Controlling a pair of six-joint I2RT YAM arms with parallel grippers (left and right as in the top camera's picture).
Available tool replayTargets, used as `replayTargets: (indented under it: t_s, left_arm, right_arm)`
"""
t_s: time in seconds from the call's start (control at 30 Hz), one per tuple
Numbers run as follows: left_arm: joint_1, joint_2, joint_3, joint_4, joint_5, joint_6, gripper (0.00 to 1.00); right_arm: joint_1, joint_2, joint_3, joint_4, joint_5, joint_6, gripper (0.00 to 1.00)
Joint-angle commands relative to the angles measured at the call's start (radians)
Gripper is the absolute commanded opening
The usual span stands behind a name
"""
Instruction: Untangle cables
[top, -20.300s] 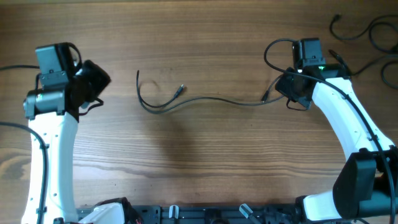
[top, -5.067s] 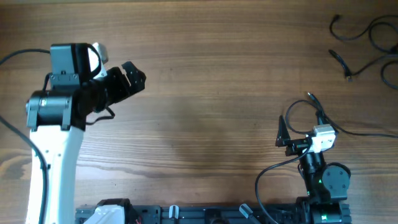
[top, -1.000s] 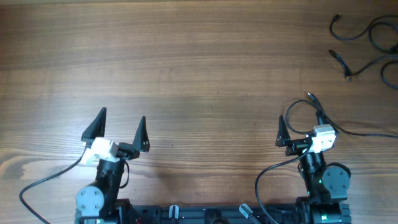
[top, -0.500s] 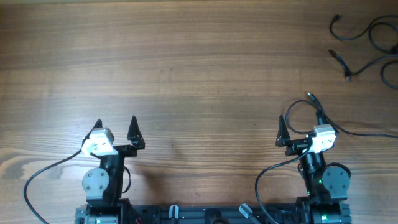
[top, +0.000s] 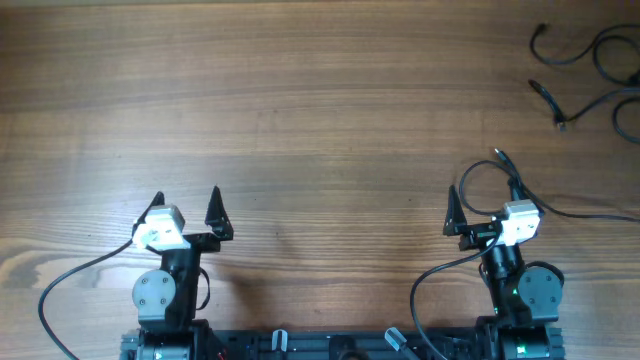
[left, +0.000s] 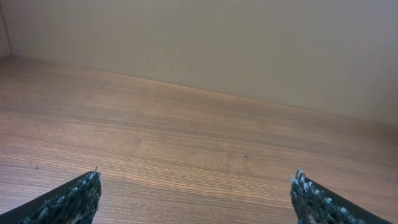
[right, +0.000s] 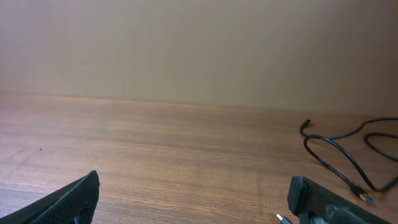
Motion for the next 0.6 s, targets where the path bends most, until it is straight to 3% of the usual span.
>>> replayTargets:
  t_s: [0.0, 0.57]
  left_arm:
    - [0.003, -0.010, -0.003, -0.008, 0.016, 0.035, 1.00]
    - [-0.004, -0.010, -0.003, -0.008, 0.017, 0.080, 1.00]
  right_arm:
    - [-0.005, -0.011, -0.002, 0.002, 0.010, -0.008, 1.00]
    - [-0.005, 0.005, -0.002, 0.003, 0.010, -0.008, 1.00]
